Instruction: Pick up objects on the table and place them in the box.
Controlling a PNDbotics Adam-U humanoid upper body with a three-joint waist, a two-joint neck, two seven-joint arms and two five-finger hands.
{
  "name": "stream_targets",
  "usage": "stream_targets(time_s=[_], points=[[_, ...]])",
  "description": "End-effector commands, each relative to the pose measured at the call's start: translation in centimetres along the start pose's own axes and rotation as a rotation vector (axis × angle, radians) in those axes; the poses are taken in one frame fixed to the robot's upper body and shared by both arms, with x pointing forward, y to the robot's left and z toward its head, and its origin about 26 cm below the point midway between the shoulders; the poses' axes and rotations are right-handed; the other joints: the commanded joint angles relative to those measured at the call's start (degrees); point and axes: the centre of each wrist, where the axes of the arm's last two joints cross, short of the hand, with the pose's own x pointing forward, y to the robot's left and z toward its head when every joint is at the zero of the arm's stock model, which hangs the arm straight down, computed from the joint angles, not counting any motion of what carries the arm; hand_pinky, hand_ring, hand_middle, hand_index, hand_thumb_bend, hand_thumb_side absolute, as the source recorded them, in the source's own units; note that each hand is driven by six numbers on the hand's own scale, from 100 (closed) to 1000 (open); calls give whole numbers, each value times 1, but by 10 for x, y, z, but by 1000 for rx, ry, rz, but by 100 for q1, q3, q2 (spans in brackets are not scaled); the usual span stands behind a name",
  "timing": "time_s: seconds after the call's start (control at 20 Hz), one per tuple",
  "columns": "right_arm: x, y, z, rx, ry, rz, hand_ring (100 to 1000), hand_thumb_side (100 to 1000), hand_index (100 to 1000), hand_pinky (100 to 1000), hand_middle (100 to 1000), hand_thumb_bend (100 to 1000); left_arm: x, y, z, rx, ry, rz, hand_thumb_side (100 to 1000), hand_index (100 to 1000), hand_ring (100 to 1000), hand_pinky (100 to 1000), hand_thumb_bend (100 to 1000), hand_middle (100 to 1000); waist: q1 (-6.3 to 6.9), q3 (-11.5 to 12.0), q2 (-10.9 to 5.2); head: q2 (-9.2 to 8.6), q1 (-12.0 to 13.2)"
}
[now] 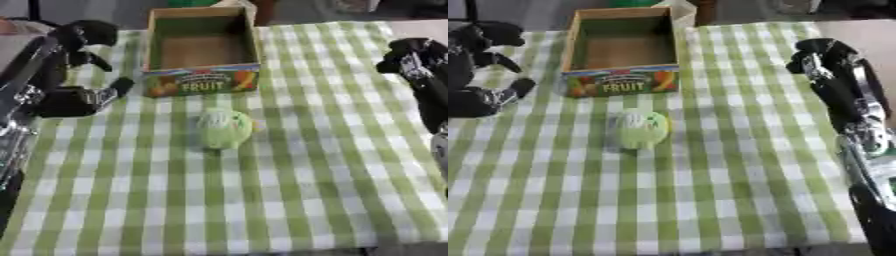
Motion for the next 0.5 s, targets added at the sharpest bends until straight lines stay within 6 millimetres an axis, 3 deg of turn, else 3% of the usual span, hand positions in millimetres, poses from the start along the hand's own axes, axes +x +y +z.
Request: stream_targets(time_s=[0.05, 0.5], points=[[11, -1, -6, 10, -39, 6, 593, 482, 670, 660, 534, 100, 4, 4, -14, -97, -18, -129, 100, 779, 816, 626, 597, 797, -13, -20, -104, -19, 21], [20, 2, -13, 17, -77, -2, 592, 472, 670, 661, 535, 100, -7, -27, -58, -283, -51, -232, 100, 776, 805, 623, 655, 785, -40, -123, -116, -64, 25]])
